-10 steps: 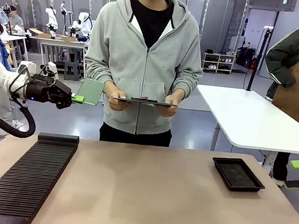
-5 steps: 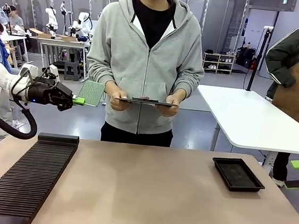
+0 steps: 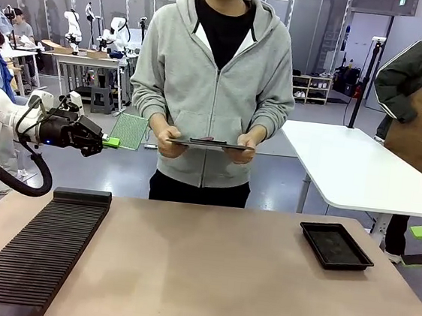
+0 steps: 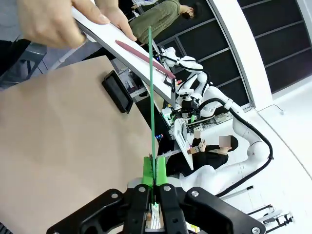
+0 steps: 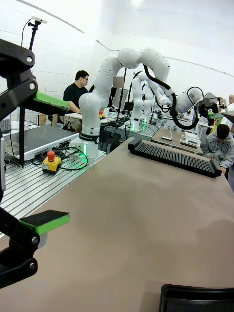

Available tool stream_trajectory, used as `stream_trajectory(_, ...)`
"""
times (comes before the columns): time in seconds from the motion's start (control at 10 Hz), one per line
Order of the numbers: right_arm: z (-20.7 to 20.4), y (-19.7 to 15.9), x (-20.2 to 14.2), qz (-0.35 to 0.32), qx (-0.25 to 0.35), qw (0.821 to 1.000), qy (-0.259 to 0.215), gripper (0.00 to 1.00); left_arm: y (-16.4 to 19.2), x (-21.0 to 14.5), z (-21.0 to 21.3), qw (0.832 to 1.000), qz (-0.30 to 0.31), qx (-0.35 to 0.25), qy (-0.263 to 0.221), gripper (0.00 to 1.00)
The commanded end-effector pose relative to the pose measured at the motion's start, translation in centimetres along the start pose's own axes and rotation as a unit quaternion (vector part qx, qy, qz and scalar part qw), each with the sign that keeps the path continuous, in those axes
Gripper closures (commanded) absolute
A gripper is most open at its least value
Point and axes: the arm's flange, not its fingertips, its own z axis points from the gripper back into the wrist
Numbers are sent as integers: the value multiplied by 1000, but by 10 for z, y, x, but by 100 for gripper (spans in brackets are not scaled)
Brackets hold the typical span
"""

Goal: Inspect the PCB.
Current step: Release the Blank PCB you were holding.

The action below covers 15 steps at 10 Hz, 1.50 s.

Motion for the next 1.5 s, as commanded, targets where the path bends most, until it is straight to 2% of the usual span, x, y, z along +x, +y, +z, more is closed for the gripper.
stream_trajectory(0.0, 0, 0, 1, 1, -1, 1000, 2, 0, -3, 0, -1, 1000, 0, 3, -1, 100)
stream_trajectory(1.4, 0, 0, 1, 1, -1, 1000, 2, 0, -3, 0, -1, 1000, 0, 3, -1, 100)
